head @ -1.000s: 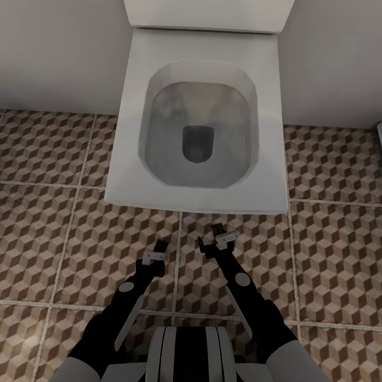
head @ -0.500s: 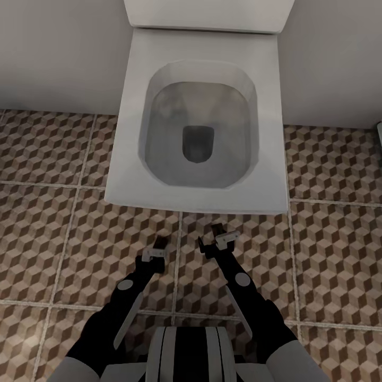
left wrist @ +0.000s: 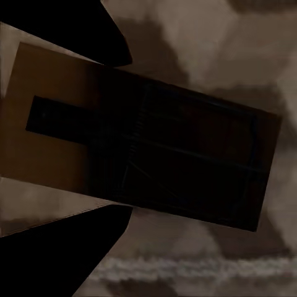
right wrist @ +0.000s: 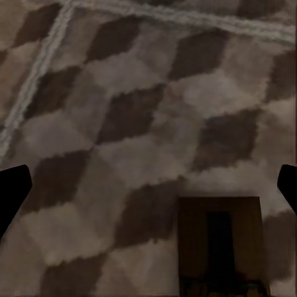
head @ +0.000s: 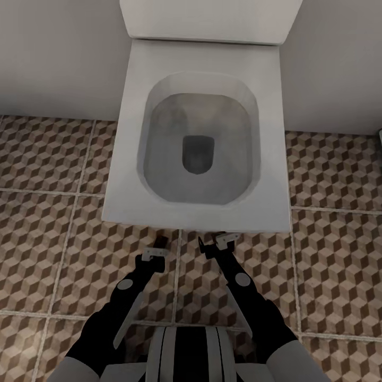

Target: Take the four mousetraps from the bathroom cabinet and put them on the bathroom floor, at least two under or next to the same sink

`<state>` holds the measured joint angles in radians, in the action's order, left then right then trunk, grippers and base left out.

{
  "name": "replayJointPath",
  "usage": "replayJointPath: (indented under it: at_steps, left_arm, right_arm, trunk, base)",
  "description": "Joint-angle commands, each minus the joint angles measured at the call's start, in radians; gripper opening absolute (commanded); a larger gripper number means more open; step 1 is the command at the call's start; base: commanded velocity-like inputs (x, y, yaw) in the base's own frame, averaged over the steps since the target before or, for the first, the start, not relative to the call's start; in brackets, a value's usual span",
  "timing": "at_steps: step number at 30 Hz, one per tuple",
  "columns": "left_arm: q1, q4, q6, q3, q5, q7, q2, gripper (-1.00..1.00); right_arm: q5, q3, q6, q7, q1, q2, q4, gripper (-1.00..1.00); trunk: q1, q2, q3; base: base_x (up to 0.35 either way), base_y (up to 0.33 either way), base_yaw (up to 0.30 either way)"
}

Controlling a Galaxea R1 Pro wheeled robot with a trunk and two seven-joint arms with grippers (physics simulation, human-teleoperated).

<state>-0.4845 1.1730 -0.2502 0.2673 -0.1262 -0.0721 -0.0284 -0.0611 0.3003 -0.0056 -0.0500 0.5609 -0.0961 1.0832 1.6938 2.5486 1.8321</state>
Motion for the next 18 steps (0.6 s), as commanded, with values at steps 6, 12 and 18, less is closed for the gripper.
replayJointPath:
  at_steps: [6, 12, 18]
  left_arm:
    - [0.0, 0.002, -0.004, 0.003, -0.01, -0.008, 0.001, -1.0]
    - [0.0, -0.011, -0.004, 0.004, -0.01, -0.008, 0.002, -1.0]
    - [0.0, -0.041, 0.004, 0.004, -0.01, -0.008, 0.002, -1.0]
  right_arm:
    - [-0.006, 0.002, -0.001, -0.005, 0.001, 0.001, 0.0, 1.0]
    - [-0.006, 0.002, -0.001, -0.005, 0.001, 0.001, 0.001, 1.0]
    - [-0.006, 0.002, -0.001, -0.005, -0.001, 0.001, 0.001, 1.0]
  trunk:
    - [0.0, 0.0, 0.0]
    - [0.0, 0.0, 0.0]
    - [0.0, 0.0, 0.0]
  base:
    - [0.088, 0.0, 0.0]
    - [0.012, 0.0, 0.0]
    - [0.001, 0.0, 0.0]
